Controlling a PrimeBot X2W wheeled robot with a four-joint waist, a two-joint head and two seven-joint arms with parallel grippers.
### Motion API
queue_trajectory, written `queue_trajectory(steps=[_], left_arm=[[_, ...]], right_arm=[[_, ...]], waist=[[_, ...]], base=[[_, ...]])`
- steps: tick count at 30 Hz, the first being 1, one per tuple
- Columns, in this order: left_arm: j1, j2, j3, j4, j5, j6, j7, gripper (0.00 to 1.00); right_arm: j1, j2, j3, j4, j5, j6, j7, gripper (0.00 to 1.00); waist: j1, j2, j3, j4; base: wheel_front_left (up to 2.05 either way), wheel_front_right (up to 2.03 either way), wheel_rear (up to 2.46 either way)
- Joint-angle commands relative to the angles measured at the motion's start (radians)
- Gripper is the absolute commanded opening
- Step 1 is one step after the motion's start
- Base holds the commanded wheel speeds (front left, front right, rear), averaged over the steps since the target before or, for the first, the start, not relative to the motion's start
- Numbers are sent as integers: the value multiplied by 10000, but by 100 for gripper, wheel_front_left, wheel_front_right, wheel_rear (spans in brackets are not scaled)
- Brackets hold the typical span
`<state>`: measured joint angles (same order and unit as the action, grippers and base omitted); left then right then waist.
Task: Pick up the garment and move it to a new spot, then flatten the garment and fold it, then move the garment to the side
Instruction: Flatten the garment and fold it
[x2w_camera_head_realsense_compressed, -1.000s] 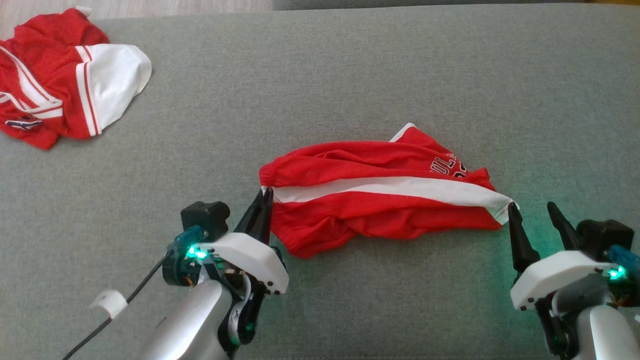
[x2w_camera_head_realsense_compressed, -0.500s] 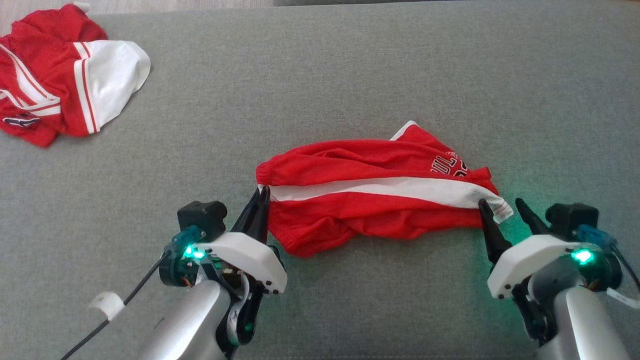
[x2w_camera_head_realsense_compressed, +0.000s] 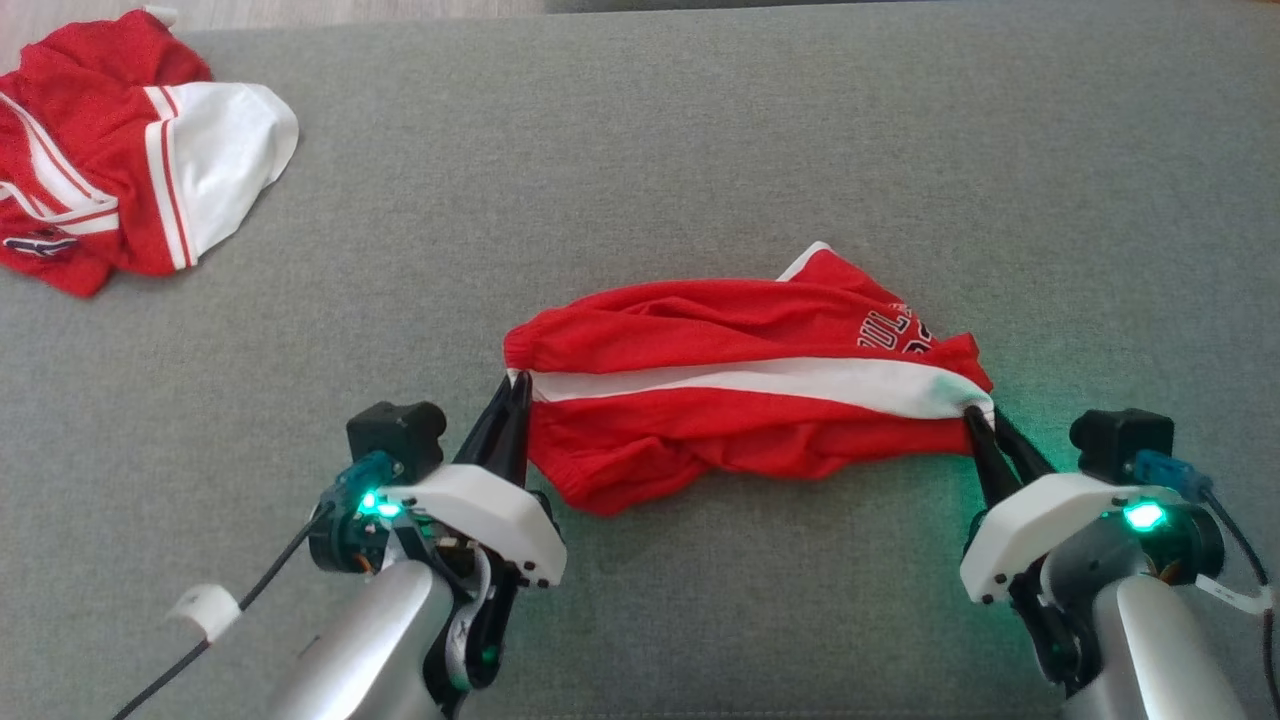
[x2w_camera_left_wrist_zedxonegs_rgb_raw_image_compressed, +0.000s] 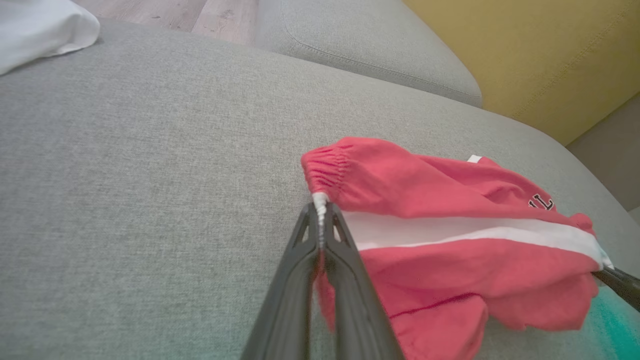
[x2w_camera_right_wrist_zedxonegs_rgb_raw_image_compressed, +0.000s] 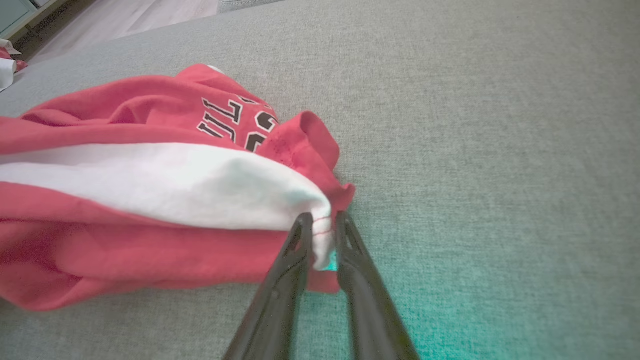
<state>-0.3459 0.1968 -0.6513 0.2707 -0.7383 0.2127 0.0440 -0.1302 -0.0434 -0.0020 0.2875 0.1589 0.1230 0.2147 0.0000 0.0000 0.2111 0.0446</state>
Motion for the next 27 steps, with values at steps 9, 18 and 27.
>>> queue_trajectory(steps=[9,18,27], left_arm=[[-307,425,435,-650,80,39,-321,0],[-817,1095,729,-1804,363,67,-325,0],[-1878,2360,1344,-4245,816,369,486,0]], right_arm=[[-180,-68,292,-1145,11,77,-217,0],[-411,-459,420,-3039,-63,77,282,0],[-761,-798,133,-5724,24,77,1128,0]], waist=[[0,0,-448,-38],[0,0,-1802,-2],[0,0,-2934,73]], base=[[0,0,0],[0,0,0],[0,0,0]])
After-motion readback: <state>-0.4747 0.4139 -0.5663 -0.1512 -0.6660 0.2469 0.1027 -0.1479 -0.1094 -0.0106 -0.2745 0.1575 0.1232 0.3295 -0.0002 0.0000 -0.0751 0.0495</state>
